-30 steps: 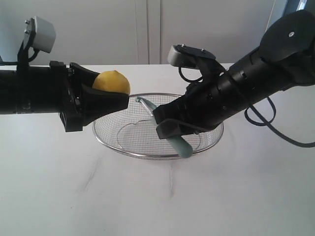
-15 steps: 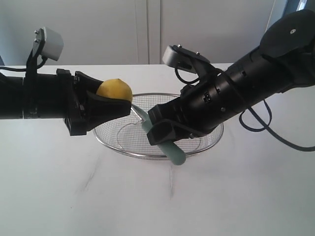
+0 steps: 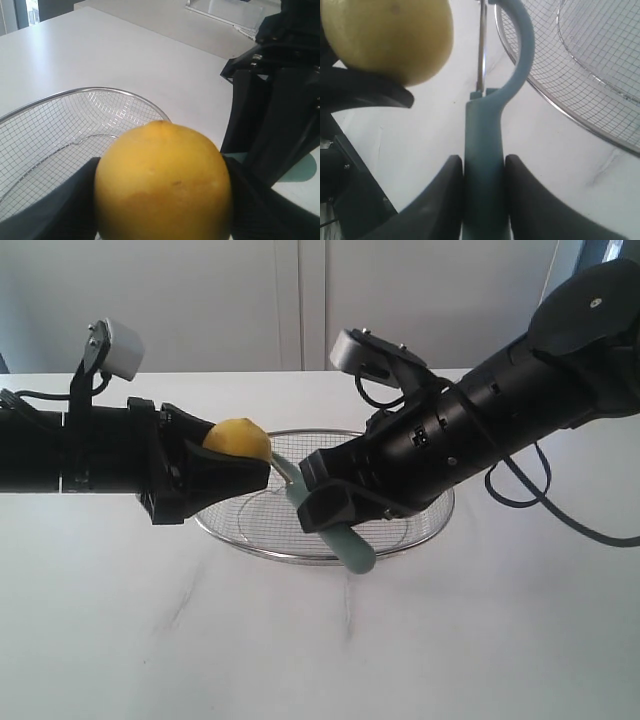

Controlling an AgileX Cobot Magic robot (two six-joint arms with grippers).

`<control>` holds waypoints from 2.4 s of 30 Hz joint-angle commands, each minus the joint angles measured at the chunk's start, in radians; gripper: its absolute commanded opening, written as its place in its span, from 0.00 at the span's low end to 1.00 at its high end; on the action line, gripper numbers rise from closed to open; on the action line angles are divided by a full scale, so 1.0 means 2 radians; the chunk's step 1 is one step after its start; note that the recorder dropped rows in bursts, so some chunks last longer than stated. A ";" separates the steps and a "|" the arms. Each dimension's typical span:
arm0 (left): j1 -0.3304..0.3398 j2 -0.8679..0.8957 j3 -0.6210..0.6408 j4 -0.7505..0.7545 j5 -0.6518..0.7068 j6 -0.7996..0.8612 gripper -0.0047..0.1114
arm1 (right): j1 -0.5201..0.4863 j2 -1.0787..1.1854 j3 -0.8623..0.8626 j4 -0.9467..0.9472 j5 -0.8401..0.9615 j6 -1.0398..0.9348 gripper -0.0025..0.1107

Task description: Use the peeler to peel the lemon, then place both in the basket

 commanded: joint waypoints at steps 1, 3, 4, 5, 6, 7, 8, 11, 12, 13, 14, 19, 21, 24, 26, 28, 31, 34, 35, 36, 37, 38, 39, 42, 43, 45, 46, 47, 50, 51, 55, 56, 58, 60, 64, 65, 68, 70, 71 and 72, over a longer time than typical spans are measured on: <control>-0.001 0.000 -0.002 -0.011 0.015 0.000 0.04 | 0.000 -0.004 0.000 0.004 -0.009 -0.006 0.02; -0.001 0.000 -0.002 -0.011 0.015 0.000 0.04 | 0.000 -0.007 -0.001 0.003 -0.012 -0.006 0.02; -0.001 0.000 -0.002 -0.011 0.015 0.000 0.04 | 0.000 -0.009 -0.001 0.002 -0.014 -0.006 0.02; -0.001 0.000 -0.002 -0.011 0.015 0.000 0.04 | 0.000 -0.012 -0.001 0.001 -0.015 -0.006 0.02; -0.001 0.000 -0.002 -0.011 0.015 0.000 0.04 | 0.000 -0.015 -0.001 0.001 -0.018 -0.006 0.02; -0.001 0.000 -0.002 -0.011 0.015 0.000 0.04 | 0.000 -0.017 -0.001 -0.001 -0.020 -0.006 0.02; -0.001 0.000 -0.002 -0.011 0.016 0.000 0.04 | 0.000 -0.020 -0.001 -0.001 -0.022 -0.006 0.02; -0.001 0.000 -0.002 -0.011 0.016 0.000 0.04 | 0.000 -0.031 -0.001 -0.007 -0.028 -0.006 0.02; -0.001 0.000 -0.002 -0.011 0.016 0.000 0.04 | 0.000 -0.036 -0.001 -0.010 -0.029 -0.006 0.02; -0.001 0.000 -0.002 -0.011 0.016 0.000 0.04 | 0.000 -0.040 -0.001 -0.010 -0.031 -0.006 0.02; -0.001 0.000 -0.002 -0.011 0.016 0.000 0.04 | 0.000 -0.044 -0.001 -0.010 -0.032 -0.006 0.02; -0.001 0.000 -0.002 -0.011 0.016 0.000 0.04 | 0.000 -0.073 -0.001 -0.011 -0.032 -0.009 0.02; -0.001 0.000 -0.002 -0.011 0.016 0.000 0.04 | 0.000 -0.086 -0.001 -0.017 -0.032 -0.009 0.02; -0.001 0.000 -0.002 -0.011 0.016 0.000 0.04 | 0.000 -0.119 -0.001 -0.056 -0.045 -0.009 0.02; -0.001 0.000 -0.002 -0.011 0.016 0.000 0.04 | 0.000 -0.138 -0.001 -0.084 -0.058 -0.009 0.02; -0.001 0.000 -0.002 -0.011 0.016 0.000 0.04 | 0.000 -0.163 -0.001 -0.139 -0.077 0.012 0.02; -0.001 -0.003 -0.002 -0.011 0.061 0.000 0.04 | 0.000 -0.188 0.001 -0.299 -0.102 0.130 0.02; -0.001 -0.028 -0.003 -0.015 0.086 0.025 0.04 | 0.000 -0.183 0.001 -0.455 -0.091 0.287 0.02; -0.001 -0.038 -0.003 -0.015 0.086 0.040 0.04 | 0.000 -0.178 0.001 -0.473 -0.083 0.299 0.02; -0.001 -0.048 -0.003 -0.013 0.086 0.054 0.04 | 0.000 -0.168 0.001 -0.476 -0.073 0.299 0.02; -0.001 -0.063 -0.003 -0.011 0.086 0.066 0.04 | 0.000 -0.152 0.001 -0.476 -0.071 0.300 0.02; -0.001 -0.071 -0.003 -0.011 0.086 0.067 0.04 | 0.000 -0.143 0.001 -0.476 -0.071 0.302 0.02; -0.001 -0.087 -0.003 -0.011 0.073 0.067 0.04 | 0.000 -0.118 0.001 -0.463 -0.071 0.309 0.02; -0.001 -0.108 -0.003 -0.007 0.039 0.066 0.04 | 0.000 -0.070 0.001 -0.389 -0.076 0.288 0.02; -0.001 -0.111 -0.002 -0.004 0.029 0.066 0.04 | 0.000 -0.055 0.001 -0.344 -0.076 0.251 0.02; -0.001 -0.113 -0.002 0.003 0.021 0.066 0.04 | 0.000 -0.044 0.001 -0.265 -0.072 0.191 0.02; -0.001 -0.113 -0.002 0.003 0.017 0.066 0.04 | 0.000 -0.039 0.001 -0.222 -0.066 0.156 0.02; -0.001 -0.113 -0.002 0.004 0.011 0.066 0.04 | 0.000 -0.029 0.001 -0.142 -0.048 0.088 0.02; -0.001 -0.113 -0.002 0.004 0.011 0.066 0.04 | 0.000 -0.015 0.001 -0.017 -0.013 -0.011 0.02; -0.001 -0.113 -0.002 0.004 0.011 0.066 0.04 | 0.000 -0.013 0.001 0.002 -0.012 -0.020 0.02; -0.001 -0.113 -0.002 0.004 0.009 0.066 0.04 | 0.000 0.000 0.001 0.029 -0.004 -0.031 0.02; -0.001 -0.113 -0.002 0.004 0.004 0.066 0.04 | 0.000 0.004 0.001 0.032 0.000 -0.031 0.02; -0.001 -0.113 -0.002 0.012 -0.005 0.061 0.04 | 0.000 0.009 0.001 0.037 0.002 -0.031 0.02; -0.001 -0.113 -0.002 0.020 -0.017 0.049 0.04 | 0.000 0.010 0.001 0.038 0.002 -0.031 0.02; -0.001 -0.106 -0.002 0.021 -0.038 0.018 0.04 | 0.000 0.008 0.001 0.041 0.004 -0.033 0.02; -0.001 -0.103 -0.002 0.021 -0.038 0.017 0.04 | 0.000 0.008 0.001 0.044 0.005 -0.033 0.02; -0.001 -0.096 -0.002 0.021 -0.029 0.015 0.04 | 0.000 0.008 0.001 0.048 0.010 -0.034 0.02; -0.001 -0.091 -0.002 0.021 -0.023 0.015 0.04 | 0.000 0.008 0.001 0.049 0.011 -0.034 0.02; -0.001 -0.087 -0.002 0.021 -0.021 0.015 0.04 | 0.000 0.008 0.001 0.052 0.012 -0.034 0.02; -0.001 -0.084 -0.002 0.019 -0.020 0.015 0.04 | 0.000 0.008 0.001 0.056 0.014 -0.034 0.02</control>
